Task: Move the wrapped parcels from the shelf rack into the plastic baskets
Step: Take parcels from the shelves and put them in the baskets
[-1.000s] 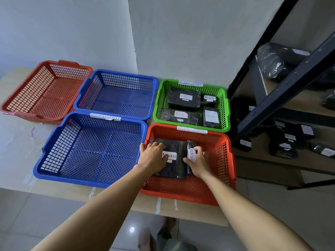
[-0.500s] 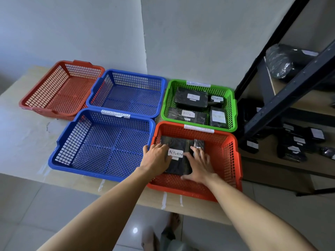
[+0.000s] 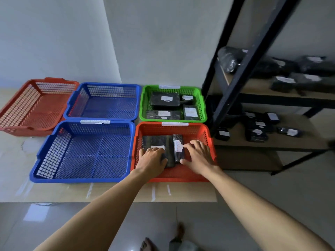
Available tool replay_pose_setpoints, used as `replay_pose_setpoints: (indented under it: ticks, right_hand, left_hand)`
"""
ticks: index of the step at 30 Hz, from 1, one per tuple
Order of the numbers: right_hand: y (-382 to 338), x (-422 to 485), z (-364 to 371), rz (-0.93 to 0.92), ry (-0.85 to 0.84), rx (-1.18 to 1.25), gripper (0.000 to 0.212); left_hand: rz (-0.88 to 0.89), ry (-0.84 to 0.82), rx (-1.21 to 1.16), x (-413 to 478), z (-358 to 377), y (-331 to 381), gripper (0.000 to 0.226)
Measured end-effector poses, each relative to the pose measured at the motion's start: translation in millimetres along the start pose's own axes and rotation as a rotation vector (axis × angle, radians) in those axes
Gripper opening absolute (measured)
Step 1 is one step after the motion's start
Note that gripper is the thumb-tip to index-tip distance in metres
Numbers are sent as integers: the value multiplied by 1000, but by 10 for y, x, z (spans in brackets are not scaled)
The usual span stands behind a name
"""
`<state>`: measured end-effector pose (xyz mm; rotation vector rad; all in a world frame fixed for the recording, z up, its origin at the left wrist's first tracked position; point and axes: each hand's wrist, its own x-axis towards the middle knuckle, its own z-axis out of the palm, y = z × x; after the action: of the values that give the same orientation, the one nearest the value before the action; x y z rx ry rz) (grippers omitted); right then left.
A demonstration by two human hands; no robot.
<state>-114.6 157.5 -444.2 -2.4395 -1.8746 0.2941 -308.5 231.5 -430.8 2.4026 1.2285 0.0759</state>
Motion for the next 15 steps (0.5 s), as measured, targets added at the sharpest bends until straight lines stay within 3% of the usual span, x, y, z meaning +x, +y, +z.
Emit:
replay_pose_setpoints:
  ticks: [3, 9, 15]
  right_hand:
    - [199, -215, -203, 43, 47, 31, 63]
    - [816, -585, -635, 90, 86, 38, 68]
    - [1635, -1031, -1299, 41, -114, 139, 78]
  left_hand:
    - [63, 27, -1, -22, -31, 309, 26]
    - [170, 104, 10, 88, -34, 1124, 32]
    - [248, 141, 24, 107, -89, 2096, 44]
